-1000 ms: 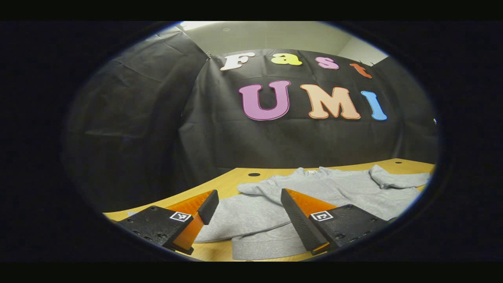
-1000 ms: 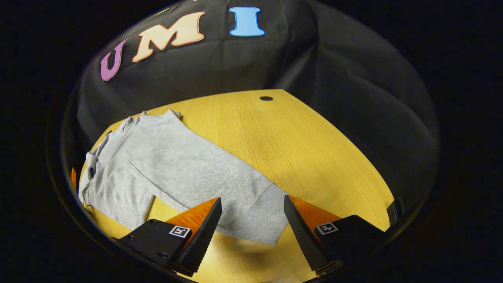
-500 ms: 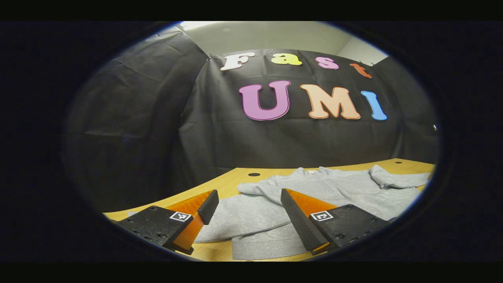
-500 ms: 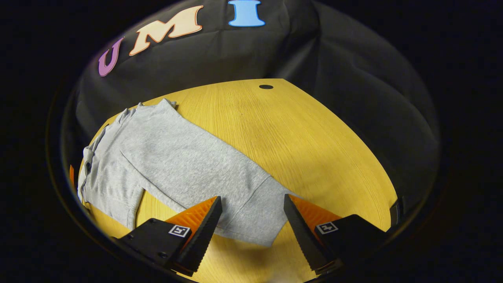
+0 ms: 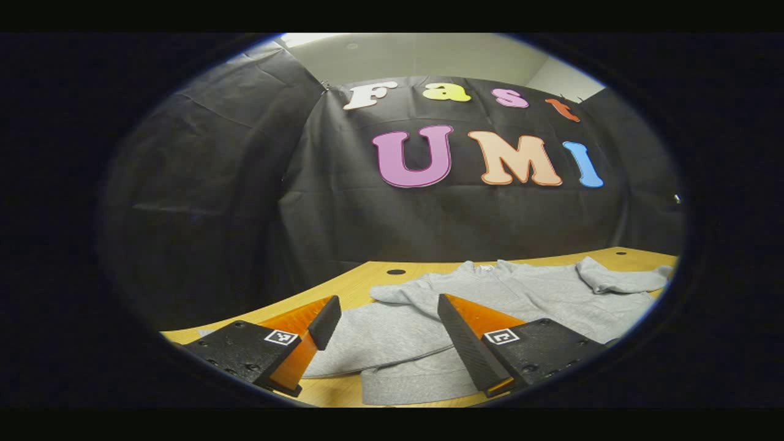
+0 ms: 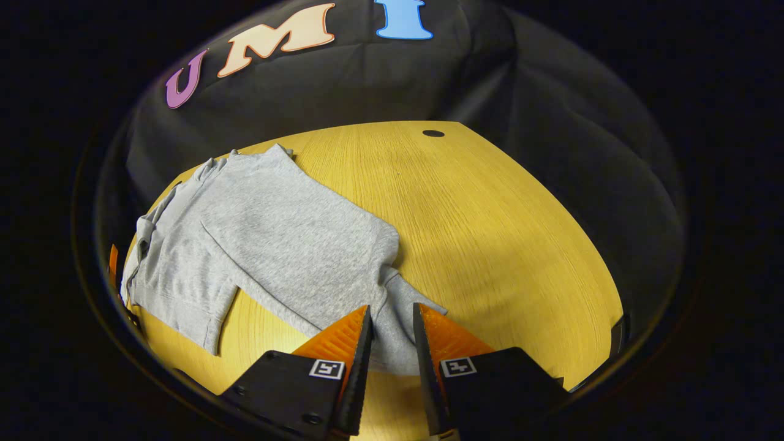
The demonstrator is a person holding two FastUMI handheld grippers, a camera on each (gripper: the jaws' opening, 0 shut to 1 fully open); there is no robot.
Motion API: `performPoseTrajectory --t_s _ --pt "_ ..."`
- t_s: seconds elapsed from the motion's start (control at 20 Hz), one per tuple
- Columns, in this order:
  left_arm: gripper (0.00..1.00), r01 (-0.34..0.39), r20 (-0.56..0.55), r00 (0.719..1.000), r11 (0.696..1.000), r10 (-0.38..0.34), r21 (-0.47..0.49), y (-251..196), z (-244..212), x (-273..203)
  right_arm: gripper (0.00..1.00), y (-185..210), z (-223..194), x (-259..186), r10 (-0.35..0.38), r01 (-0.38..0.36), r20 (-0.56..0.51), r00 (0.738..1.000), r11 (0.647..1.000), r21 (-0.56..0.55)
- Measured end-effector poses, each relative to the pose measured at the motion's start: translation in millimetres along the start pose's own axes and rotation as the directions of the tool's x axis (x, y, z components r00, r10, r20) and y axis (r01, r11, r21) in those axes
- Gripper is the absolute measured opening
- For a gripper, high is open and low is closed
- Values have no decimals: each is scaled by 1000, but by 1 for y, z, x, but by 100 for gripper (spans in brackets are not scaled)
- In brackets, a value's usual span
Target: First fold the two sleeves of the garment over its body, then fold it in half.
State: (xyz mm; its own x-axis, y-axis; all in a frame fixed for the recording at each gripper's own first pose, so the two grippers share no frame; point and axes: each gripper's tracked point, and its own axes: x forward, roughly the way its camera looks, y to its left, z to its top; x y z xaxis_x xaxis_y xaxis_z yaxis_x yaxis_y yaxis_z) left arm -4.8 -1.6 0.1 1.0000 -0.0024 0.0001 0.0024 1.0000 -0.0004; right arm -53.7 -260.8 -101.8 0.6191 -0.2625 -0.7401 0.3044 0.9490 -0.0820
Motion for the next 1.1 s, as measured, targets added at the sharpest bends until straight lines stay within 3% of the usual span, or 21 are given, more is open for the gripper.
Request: performPoseTrajectory --t_s 0.05,0.1,0.2,0.4,0.75,1.1 --pt "94 0 0 1000 1000 0 0 0 0 0 39 1 1 0 -5 5 4 1000 1000 11" --pt "94 0 0 1000 1000 0 0 0 0 0 27 1 -1 0 -6 6 14 1000 1000 2" --pt "93 0 0 1000 1000 0 0 0 0 0 25 4 0 -1 -2 2 31 1000 1000 -17" --pt "94 0 1 1000 1000 0 0 0 0 -1 7 5 0 -1 -4 5 36 999 1000 -5" --pt "94 0 1 1000 1000 0 0 0 0 -1 3 29 9 -13 63 -63 17 998 997 42" --pt "93 0 -1 1000 1000 0 -1 0 0 -1 3 104 81 -50 184 -179 135 974 983 -43"
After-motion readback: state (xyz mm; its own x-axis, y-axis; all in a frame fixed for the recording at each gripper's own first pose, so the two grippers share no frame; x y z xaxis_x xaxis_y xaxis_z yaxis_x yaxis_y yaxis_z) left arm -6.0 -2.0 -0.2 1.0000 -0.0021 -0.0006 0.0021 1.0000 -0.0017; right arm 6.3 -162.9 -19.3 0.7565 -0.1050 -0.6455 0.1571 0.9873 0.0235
